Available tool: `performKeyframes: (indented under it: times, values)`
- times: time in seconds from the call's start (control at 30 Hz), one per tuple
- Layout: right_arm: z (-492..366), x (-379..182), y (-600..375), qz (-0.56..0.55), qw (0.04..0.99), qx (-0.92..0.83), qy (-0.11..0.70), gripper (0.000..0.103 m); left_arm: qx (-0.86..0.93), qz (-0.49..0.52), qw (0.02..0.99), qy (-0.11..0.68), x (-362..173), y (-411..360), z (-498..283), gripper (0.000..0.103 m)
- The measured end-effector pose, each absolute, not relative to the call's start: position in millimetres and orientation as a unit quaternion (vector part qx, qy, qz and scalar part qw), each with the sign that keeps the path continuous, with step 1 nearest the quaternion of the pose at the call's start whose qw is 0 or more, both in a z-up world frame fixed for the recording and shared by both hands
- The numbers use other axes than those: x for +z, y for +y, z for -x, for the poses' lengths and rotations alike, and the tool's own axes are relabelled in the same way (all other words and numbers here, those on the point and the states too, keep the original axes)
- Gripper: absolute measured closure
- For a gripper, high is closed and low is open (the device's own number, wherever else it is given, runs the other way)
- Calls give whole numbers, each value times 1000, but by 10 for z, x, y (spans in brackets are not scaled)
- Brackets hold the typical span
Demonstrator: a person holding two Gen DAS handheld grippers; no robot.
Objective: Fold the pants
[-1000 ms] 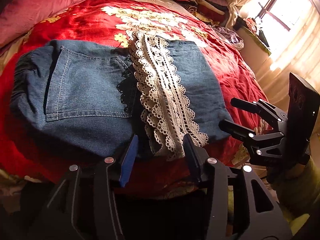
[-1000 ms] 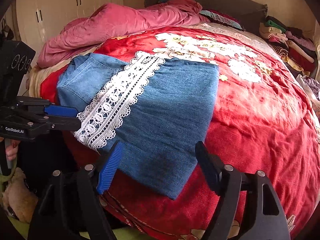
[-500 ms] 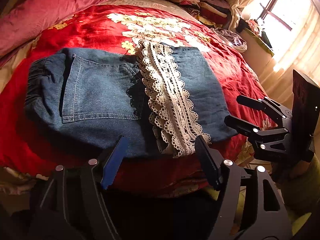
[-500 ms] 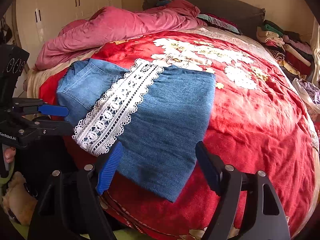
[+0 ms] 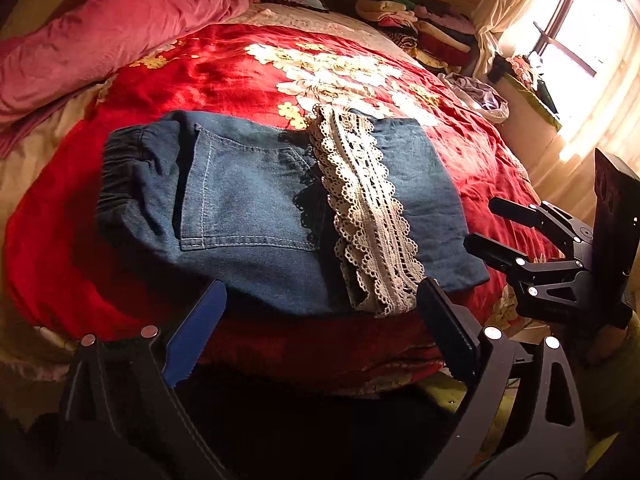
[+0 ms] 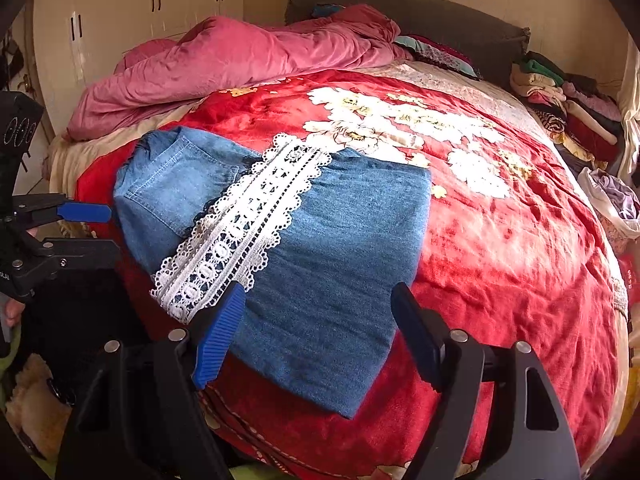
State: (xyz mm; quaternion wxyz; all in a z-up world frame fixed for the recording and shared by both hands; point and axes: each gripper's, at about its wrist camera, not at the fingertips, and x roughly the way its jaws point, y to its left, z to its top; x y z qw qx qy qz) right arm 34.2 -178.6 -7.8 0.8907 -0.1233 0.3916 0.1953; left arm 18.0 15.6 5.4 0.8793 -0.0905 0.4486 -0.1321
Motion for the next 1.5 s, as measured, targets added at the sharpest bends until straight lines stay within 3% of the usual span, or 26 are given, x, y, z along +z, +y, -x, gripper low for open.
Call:
performKeyframes:
  times: [0.2,0.27,0.3,1.0,1.3,1.4,1.47,1.5]
  values:
    - [-379,-45,-1666,135,890,196,388,29,-111,103,883,444,81,331,-154,10]
    - [-401,-36,-1638,137,890,193,389,5,-105,107,884,443,83,383,-144,10]
    - [-404,-18,-1630,133,894,189,383,5,-102,109,884,442,87,410,-138,10]
    - [-821,207,-780,169,871,294,355,5,-17,176,878,444,-37,1192,-105,10]
    - [-1245,225,-229,191,824,384,370,5,-45,257,856,447,-220,1367,-229,11]
    - [-1393,181,-4,212,806,405,377,5,-58,273,848,451,-280,1353,-304,29]
    - [-1474,134,141,225,794,415,384,5,-66,279,841,460,-339,1324,-365,50]
    - [-1517,108,212,230,785,423,389,5,-75,291,835,460,-369,1320,-391,54]
